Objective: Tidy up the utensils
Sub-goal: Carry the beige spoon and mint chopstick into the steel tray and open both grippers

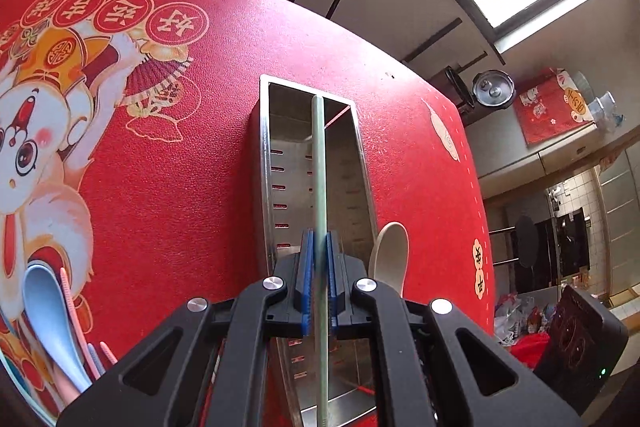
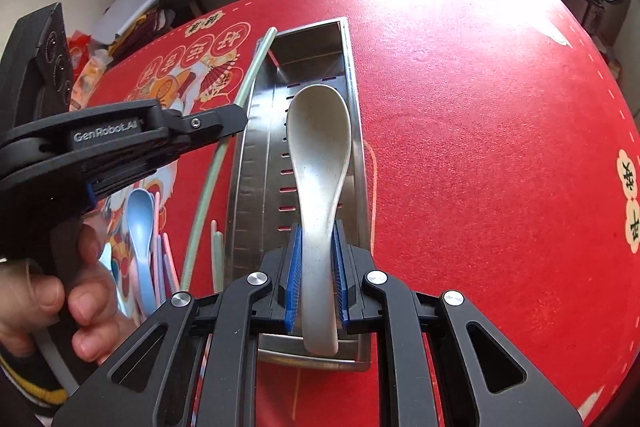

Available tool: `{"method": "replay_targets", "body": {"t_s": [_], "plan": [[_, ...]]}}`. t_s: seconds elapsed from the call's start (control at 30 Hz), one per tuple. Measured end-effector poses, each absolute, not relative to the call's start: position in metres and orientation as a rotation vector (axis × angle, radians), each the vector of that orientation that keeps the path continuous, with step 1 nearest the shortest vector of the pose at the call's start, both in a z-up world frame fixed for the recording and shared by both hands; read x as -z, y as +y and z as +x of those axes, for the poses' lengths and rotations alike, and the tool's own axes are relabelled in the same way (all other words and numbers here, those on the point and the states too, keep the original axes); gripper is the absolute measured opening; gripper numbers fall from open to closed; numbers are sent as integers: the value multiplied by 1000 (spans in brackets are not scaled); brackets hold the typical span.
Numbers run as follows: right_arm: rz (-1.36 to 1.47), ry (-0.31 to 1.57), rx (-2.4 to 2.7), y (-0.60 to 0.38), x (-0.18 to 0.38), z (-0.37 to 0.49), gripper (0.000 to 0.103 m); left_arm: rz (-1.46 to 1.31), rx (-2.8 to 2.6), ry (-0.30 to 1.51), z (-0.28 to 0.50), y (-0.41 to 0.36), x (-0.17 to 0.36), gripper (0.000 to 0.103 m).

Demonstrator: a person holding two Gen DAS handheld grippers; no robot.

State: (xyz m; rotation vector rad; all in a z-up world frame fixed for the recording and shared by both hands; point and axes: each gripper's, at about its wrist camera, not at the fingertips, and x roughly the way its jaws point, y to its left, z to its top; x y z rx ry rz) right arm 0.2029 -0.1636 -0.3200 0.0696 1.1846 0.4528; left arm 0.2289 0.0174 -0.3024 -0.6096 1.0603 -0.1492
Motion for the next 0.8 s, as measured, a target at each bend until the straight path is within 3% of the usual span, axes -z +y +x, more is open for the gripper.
{"method": "replay_targets", "body": {"t_s": [0.73,0.8], "plan": [[102,1211,-417,-157,334,211,16,-577,83,1089,245,18,318,7],[97,1206,-417,-156,332,210,17,-558,83,1079,242,20,312,11]]}}
